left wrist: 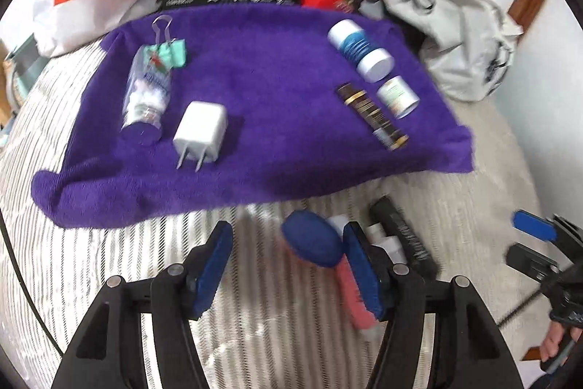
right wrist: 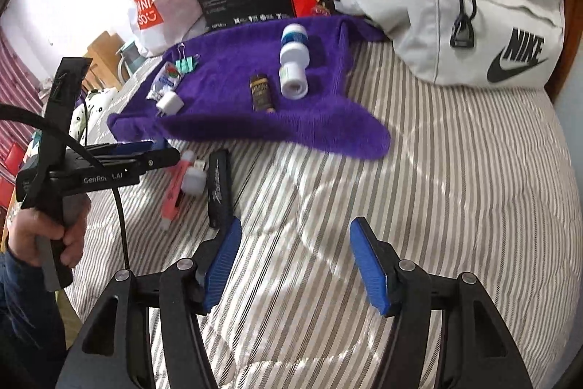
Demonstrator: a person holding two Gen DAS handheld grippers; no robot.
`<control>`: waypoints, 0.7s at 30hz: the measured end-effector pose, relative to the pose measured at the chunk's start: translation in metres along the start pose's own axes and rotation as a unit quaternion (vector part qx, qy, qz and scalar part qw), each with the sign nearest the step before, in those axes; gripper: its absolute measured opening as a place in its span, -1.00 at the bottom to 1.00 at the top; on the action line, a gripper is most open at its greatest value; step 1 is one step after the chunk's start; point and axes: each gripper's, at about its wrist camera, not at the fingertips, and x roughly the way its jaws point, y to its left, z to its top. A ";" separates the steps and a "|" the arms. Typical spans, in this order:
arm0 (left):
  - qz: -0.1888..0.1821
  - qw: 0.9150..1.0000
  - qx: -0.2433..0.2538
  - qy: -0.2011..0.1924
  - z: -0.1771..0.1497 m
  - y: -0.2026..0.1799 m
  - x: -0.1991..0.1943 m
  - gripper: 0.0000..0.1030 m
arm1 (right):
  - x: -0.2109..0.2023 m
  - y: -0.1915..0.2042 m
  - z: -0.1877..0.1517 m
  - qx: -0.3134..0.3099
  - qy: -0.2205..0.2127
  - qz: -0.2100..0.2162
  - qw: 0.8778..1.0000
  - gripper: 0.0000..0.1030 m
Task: Organize rigid objects
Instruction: 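Grasp the blue round object with the left tool while the right grasps the black Horizon case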
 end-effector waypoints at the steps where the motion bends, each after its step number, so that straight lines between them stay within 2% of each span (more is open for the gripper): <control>1: -0.001 1.000 -0.003 0.000 -0.002 0.003 0.000 0.08 | 0.002 -0.001 -0.003 0.003 0.003 0.002 1.000 0.20; 4: -0.014 1.000 -0.007 -0.002 -0.006 0.008 -0.003 -0.04 | 0.010 -0.002 -0.006 0.009 0.011 0.007 1.000 0.20; 8: -0.007 1.000 0.013 -0.002 -0.003 0.003 -0.001 -0.17 | 0.018 -0.001 -0.007 0.012 0.018 0.012 1.000 0.20; 11: -0.009 1.000 0.018 -0.001 0.000 -0.002 0.002 -0.46 | 0.021 0.001 -0.007 0.006 0.024 0.014 1.000 0.20; 15: 0.015 0.999 0.034 -0.005 0.000 -0.006 0.002 -0.47 | 0.023 0.000 -0.007 0.003 0.028 0.011 1.000 0.20; 21: 0.030 0.999 0.027 -0.002 0.003 -0.003 0.007 -0.47 | 0.027 -0.003 -0.006 0.008 0.034 0.012 0.999 0.20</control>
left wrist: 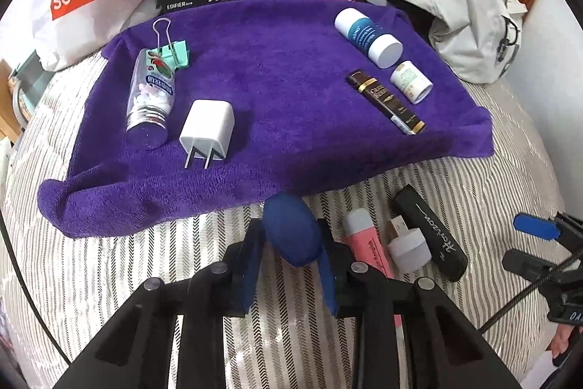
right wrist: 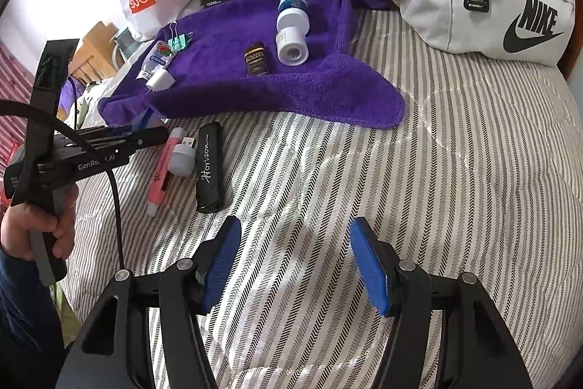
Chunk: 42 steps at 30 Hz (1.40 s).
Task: Organize rigid objects
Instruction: 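Grasp the blue round object with the left tool while the right grasps the black Horizon case, then set the blue object by the pill bottle while the right tool sets the Horizon case on the towel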
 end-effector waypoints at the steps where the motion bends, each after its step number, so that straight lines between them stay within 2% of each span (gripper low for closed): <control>1: 0.001 1.000 -0.001 -0.002 0.001 0.000 0.000 -0.47 | 0.001 0.000 0.000 -0.001 0.002 0.001 1.000 0.20; 8: 0.010 1.000 0.006 -0.009 0.005 -0.005 0.004 -0.47 | 0.005 0.006 0.000 -0.004 0.004 0.006 1.000 0.20; 10: 0.005 1.000 0.005 -0.014 0.004 -0.003 0.002 -0.55 | 0.004 0.011 0.002 -0.008 -0.003 0.010 1.000 0.20; 13: 0.002 1.000 -0.001 -0.016 0.002 0.004 -0.001 -0.55 | 0.004 0.024 0.007 -0.028 -0.013 0.013 0.999 0.20; 16: 0.017 1.000 -0.001 -0.014 -0.002 0.014 -0.004 -0.55 | 0.011 0.040 0.012 -0.057 -0.014 0.014 0.998 0.20; 22: 0.026 0.999 -0.020 -0.012 -0.013 0.042 -0.011 -0.55 | 0.040 0.068 0.017 -0.135 -0.005 -0.034 0.990 0.20; 27: 0.022 0.999 -0.028 -0.017 -0.017 0.047 -0.012 -0.55 | 0.049 0.079 0.022 -0.172 -0.032 -0.055 0.983 0.17; 28: 0.024 0.999 -0.025 -0.017 -0.017 0.047 -0.012 -0.55 | 0.050 0.078 0.024 -0.172 -0.038 -0.054 0.983 0.14; 31: 0.025 0.999 -0.019 -0.015 -0.017 0.046 -0.012 -0.55 | 0.051 0.078 0.029 -0.166 -0.038 -0.038 0.985 -0.47; 32: 0.024 0.999 -0.020 -0.016 -0.017 0.046 -0.012 -0.55 | 0.051 0.079 0.029 -0.169 -0.037 -0.046 0.984 -0.59; 42: 0.023 0.999 -0.016 -0.019 -0.018 0.045 -0.012 -0.55 | 0.030 0.057 0.008 -0.137 0.003 -0.065 0.988 -0.58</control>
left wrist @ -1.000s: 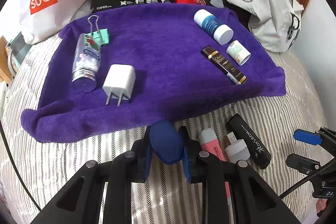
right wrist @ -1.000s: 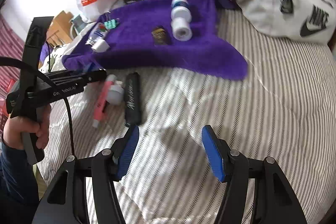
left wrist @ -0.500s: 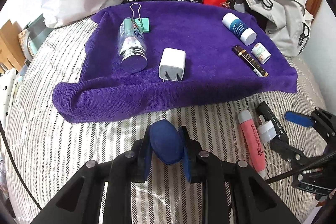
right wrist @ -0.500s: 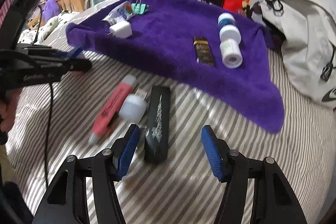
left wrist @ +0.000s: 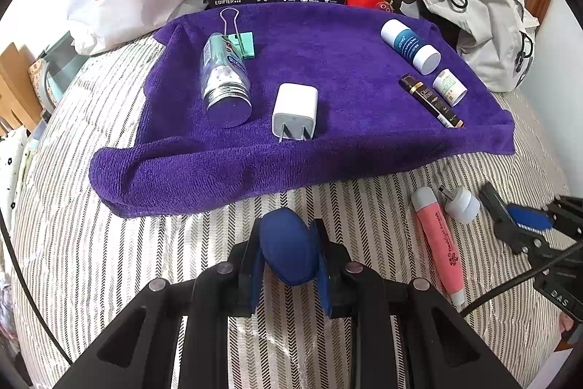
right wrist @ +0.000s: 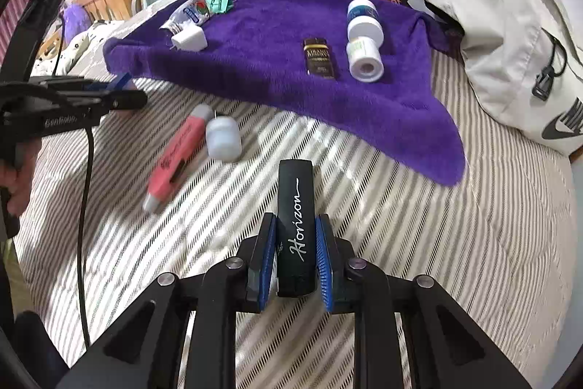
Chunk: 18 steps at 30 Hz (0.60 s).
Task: Organize rigid objects
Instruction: 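Set the blue object by the pill bottle while the right tool sets the Horizon case on the towel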
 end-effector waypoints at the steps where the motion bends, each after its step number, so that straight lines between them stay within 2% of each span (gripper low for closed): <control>1: 0.000 1.000 0.000 -0.001 0.000 0.000 0.000 -0.55 | 0.000 0.000 -0.001 0.001 -0.002 -0.001 1.000 -0.57; 12: 0.008 1.000 0.013 -0.008 0.001 -0.004 0.001 -0.56 | 0.005 0.003 0.005 -0.014 -0.009 -0.007 1.000 -0.59; 18: -0.036 0.999 -0.006 -0.015 0.000 0.009 -0.010 -0.56 | 0.000 -0.004 0.005 0.001 0.004 0.021 1.000 -0.59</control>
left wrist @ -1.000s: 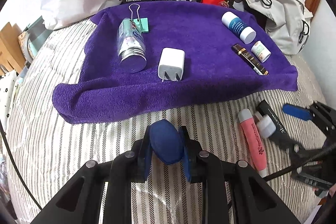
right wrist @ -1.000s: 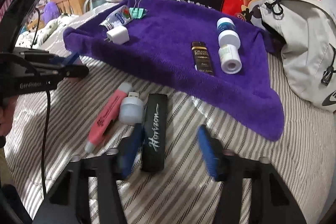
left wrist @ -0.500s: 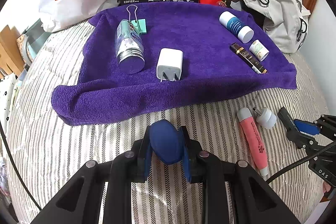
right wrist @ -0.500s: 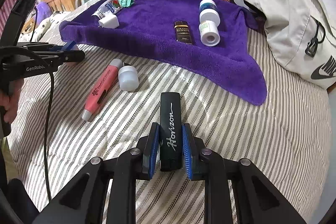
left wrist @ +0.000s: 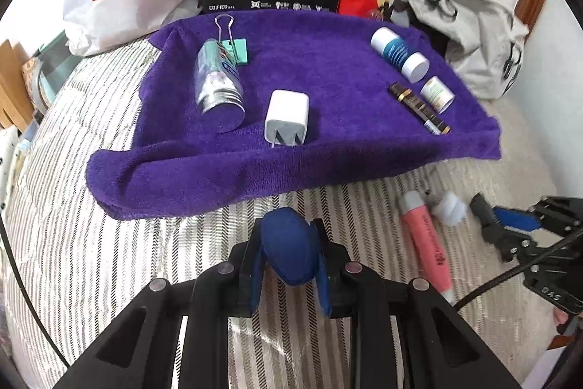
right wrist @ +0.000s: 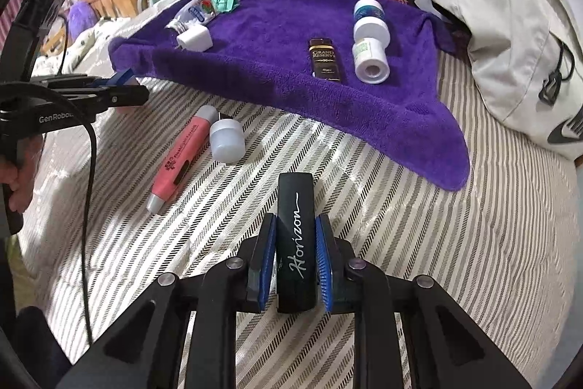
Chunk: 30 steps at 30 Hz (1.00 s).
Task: Organize rigid objects
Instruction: 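Set the blue object by the pill bottle while the right tool sets the Horizon case on the towel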
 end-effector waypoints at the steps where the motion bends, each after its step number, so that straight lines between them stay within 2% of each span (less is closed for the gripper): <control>1: -0.002 1.000 -0.001 -0.002 0.000 0.001 -0.002 -0.56 | -0.001 -0.002 -0.001 0.008 0.000 0.005 1.000 -0.59; 5: -0.021 1.000 -0.009 -0.013 0.003 0.008 -0.016 -0.56 | -0.011 -0.003 -0.003 0.018 -0.005 0.014 1.000 -0.59; 16: -0.029 0.999 -0.008 -0.029 0.021 0.017 -0.032 -0.56 | -0.036 -0.012 0.021 0.039 -0.044 0.035 0.998 -0.59; 23: -0.028 0.999 -0.008 -0.033 0.036 0.023 -0.028 -0.56 | -0.033 -0.022 0.061 0.043 -0.066 0.047 0.996 -0.59; 30: -0.024 0.999 -0.013 -0.035 0.048 0.034 -0.022 -0.56 | -0.002 -0.026 0.119 0.040 -0.070 0.057 0.995 -0.59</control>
